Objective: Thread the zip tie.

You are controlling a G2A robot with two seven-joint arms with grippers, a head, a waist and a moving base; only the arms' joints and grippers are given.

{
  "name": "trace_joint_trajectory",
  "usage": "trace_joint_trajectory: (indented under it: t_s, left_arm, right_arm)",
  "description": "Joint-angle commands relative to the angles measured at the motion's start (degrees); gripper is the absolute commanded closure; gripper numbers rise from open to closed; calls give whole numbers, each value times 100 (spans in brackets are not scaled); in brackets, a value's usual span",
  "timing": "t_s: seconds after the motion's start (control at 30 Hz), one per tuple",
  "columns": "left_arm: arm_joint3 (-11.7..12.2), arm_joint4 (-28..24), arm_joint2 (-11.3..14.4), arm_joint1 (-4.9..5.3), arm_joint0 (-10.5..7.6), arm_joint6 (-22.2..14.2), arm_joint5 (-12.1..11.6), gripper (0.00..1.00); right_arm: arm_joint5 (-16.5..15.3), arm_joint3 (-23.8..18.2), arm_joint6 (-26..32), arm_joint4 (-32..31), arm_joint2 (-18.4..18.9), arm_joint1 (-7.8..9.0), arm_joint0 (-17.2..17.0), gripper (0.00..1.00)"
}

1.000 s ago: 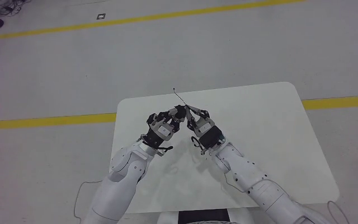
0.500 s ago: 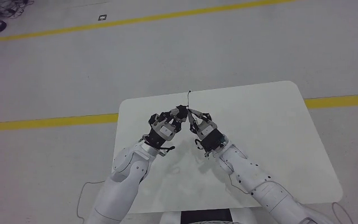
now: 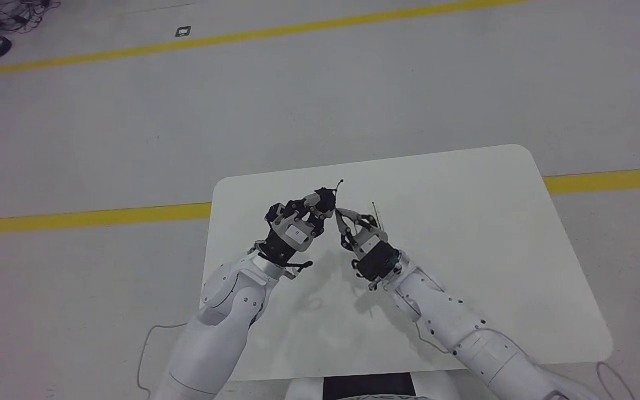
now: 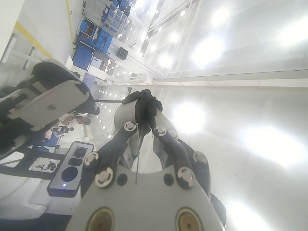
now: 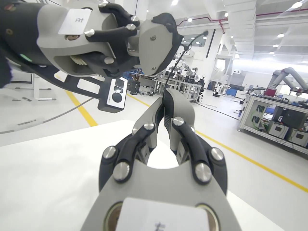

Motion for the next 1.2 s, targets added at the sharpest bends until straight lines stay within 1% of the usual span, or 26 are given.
trace_joint_trajectory:
  t_s: [0.0, 0.3, 0.57, 0.97, 1.03, 1.07, 1.1, 1.17]
  left_arm:
    - [0, 0, 0, 0, 0, 0, 0, 100]
    - [0, 0, 0, 0, 0, 0, 0, 100]
    - [0, 0, 0, 0, 0, 0, 0, 100]
    - [0, 0, 0, 0, 0, 0, 0, 100]
    - [0, 0, 0, 0, 0, 0, 0, 100]
    - [0, 0, 0, 0, 0, 0, 0, 100]
    - [0, 0, 0, 0, 0, 0, 0, 100]
    - [0, 0, 0, 0, 0, 0, 0, 100]
  right_arm:
    - [2, 8, 12, 0, -20, 15, -5, 100]
    - [-4, 61, 85, 0, -132, 27, -3, 100]
    - [-18, 60, 136, 0, -155, 23, -12, 100]
    - [62, 57, 192, 0, -247, 82, -26, 100]
    - [158, 40, 202, 1, -227, 90, -44, 100]
    - [154, -7, 175, 78, -195, 90, -90, 75]
    - [188, -25, 173, 102, -157, 92, -116, 0]
    - [165, -70, 157, 131, -87, 105, -175, 0]
